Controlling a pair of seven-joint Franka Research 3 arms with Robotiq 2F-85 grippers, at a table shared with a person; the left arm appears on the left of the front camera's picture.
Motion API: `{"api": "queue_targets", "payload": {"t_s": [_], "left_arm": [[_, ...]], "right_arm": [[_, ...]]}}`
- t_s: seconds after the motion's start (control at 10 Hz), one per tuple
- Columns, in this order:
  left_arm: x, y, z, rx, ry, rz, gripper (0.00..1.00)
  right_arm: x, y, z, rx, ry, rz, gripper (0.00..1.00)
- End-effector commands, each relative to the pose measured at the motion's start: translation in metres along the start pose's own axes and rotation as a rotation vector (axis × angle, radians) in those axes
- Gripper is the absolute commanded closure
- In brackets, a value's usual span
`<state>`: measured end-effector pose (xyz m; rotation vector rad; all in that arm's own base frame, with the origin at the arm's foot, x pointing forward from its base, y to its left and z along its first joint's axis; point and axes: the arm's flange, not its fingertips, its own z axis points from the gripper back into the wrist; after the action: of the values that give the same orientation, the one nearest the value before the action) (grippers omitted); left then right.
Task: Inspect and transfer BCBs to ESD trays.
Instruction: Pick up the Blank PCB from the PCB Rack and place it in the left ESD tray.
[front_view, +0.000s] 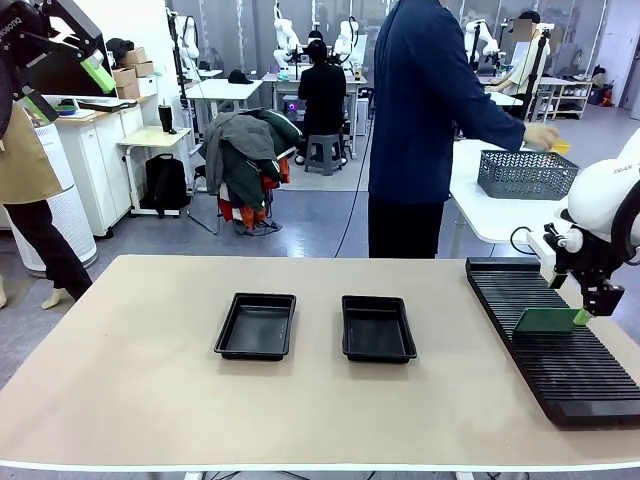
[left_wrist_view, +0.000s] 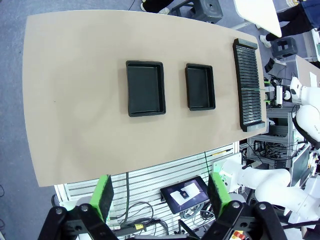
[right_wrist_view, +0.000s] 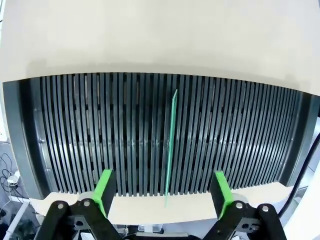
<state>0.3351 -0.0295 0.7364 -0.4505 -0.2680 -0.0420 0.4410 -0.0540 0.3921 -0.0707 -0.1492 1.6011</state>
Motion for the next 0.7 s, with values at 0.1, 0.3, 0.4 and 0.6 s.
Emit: {"api": "queue_targets", "payload": {"t_s": [0.1, 0.3, 0.4, 0.6], "left_arm": [[-0.001, 0.001, 0.0, -0.001, -0.002, 0.001, 0.0], [-0.001, 0.001, 0.0, -0.001, -0.002, 0.001, 0.0], [-0.001, 0.001, 0.0, -0.001, -0.002, 0.001, 0.0], [-0.001, 0.001, 0.0, -0.001, -0.002, 0.001, 0.0]], "right_arm": [[-0.002, -0.002, -0.016, -0.017, 0.002, 0.034, 0.0], [-0.006, -0.006, -0.025, -0.011, -0.015, 0.025, 0.0], [-0.009, -0.008, -0.029, -0.012, -0.022, 0.016, 0.0], [-0.01, -0.009, -0.033, -0.012, -0.032, 0.02, 0.0]]}}
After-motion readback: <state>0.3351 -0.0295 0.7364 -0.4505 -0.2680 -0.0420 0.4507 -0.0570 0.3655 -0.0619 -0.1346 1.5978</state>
